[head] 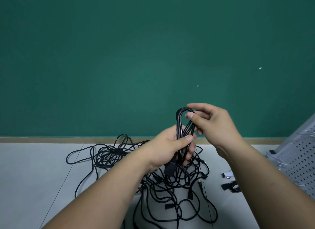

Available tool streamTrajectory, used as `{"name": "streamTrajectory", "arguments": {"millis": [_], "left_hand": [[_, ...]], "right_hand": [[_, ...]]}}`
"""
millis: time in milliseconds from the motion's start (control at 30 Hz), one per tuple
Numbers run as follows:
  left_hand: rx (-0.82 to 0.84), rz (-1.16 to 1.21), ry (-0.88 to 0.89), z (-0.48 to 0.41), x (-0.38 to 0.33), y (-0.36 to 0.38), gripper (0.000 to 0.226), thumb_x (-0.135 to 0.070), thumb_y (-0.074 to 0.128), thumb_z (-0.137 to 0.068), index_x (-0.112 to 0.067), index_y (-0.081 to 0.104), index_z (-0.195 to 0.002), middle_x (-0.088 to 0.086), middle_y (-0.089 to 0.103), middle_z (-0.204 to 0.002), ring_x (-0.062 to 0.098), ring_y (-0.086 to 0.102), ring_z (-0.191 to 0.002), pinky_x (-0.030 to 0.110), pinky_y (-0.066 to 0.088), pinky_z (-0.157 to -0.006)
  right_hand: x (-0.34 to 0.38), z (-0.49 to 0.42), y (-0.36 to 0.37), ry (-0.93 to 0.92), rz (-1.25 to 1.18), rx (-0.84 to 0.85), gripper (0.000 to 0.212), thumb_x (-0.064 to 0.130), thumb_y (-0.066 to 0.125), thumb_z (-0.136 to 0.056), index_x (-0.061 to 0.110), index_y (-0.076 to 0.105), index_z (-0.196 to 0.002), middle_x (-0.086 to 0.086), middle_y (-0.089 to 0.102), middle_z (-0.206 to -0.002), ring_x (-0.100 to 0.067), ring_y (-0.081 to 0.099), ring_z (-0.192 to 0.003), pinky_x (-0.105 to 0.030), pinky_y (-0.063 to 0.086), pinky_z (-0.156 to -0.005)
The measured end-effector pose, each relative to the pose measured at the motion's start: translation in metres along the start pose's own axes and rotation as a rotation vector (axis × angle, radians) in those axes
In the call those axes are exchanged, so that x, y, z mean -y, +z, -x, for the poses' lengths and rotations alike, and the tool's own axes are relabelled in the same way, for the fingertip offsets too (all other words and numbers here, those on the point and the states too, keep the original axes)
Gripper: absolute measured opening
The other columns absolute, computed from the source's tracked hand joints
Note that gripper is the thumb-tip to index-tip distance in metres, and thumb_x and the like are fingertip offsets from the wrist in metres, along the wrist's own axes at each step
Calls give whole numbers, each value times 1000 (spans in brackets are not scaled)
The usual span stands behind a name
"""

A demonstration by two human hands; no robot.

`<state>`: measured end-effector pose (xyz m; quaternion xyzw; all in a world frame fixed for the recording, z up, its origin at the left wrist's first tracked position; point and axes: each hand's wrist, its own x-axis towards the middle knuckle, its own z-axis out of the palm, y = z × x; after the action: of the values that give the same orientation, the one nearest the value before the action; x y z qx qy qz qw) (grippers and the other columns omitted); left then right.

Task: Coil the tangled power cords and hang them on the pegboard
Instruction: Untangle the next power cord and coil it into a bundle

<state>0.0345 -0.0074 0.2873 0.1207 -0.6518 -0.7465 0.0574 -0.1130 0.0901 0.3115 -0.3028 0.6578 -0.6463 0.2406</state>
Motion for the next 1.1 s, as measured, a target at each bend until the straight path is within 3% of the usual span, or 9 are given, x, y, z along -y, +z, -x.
{"name": "streamTrajectory", "arguments": {"millis": [133,300,467,533,667,800,900,1000,1100], "left_hand": [[32,103,4,1,-5,2,16,-16,46,-114,-6,54,-123,1,49,-76,19,58,-69,45,61,-81],[-30,243,-67,1,-8,10,20,-31,43,-114,-13,50,-113,-2,39,-73,13,42,-57,29,46,-54],[-14,-14,-48,-1,0,6,13,-22,42,-116,-14,52,-116,0,48,-71,21,56,-60,36,55,-59],[-30,-100,-57,-1,4,3,12,-21,42,-115,-15,48,-107,-1,44,-70,20,55,-60,42,59,-64],[-87,-337,-86,-3,7,-2,19,-25,42,-115,-17,42,-98,-3,42,-68,15,47,-55,40,53,-61],[-88,-431,-44,-1,5,4,23,-28,42,-115,-18,46,-94,-3,44,-69,15,51,-52,33,51,-57],[-183,-321,56,-2,4,3,25,-32,47,-113,-13,58,-100,-7,47,-66,16,50,-53,33,47,-56],[-232,-209,103,-1,2,2,34,-32,47,-113,0,61,-111,-9,51,-68,14,49,-61,33,44,-63],[-202,-299,125,0,2,2,35,-35,46,-110,-4,61,-107,-9,63,-78,13,56,-78,35,48,-82]], "right_hand": [[2,0,-1,-15,-92,80,29,8,71,-100,20,76,-126,-17,75,-114,-18,52,-52,-26,51,-56],[0,-2,-1,-64,-59,87,30,6,68,-102,22,76,-125,-11,77,-118,-14,55,-54,-24,54,-62],[-2,0,-2,-166,197,97,34,6,67,-102,31,74,-124,-2,73,-107,-15,56,-57,-28,53,-63],[-2,2,-2,-208,417,153,39,11,61,-106,38,69,-132,9,68,-108,-17,60,-70,-28,54,-74],[2,4,-1,-139,618,260,35,37,50,-109,37,56,-144,10,60,-125,-9,58,-117,-31,44,-105],[5,6,6,-138,709,204,16,43,49,-109,29,52,-116,6,61,-92,-8,56,-80,-32,45,-74],[8,2,9,-126,462,141,13,31,51,-111,18,53,-112,1,55,-81,-4,49,-60,-24,45,-62],[10,-1,13,-44,184,107,11,28,52,-111,17,55,-109,4,51,-82,-4,52,-57,-31,53,-66],[7,0,13,-50,165,125,10,29,51,-111,21,55,-106,0,54,-82,-11,55,-61,-36,52,-67]]}}
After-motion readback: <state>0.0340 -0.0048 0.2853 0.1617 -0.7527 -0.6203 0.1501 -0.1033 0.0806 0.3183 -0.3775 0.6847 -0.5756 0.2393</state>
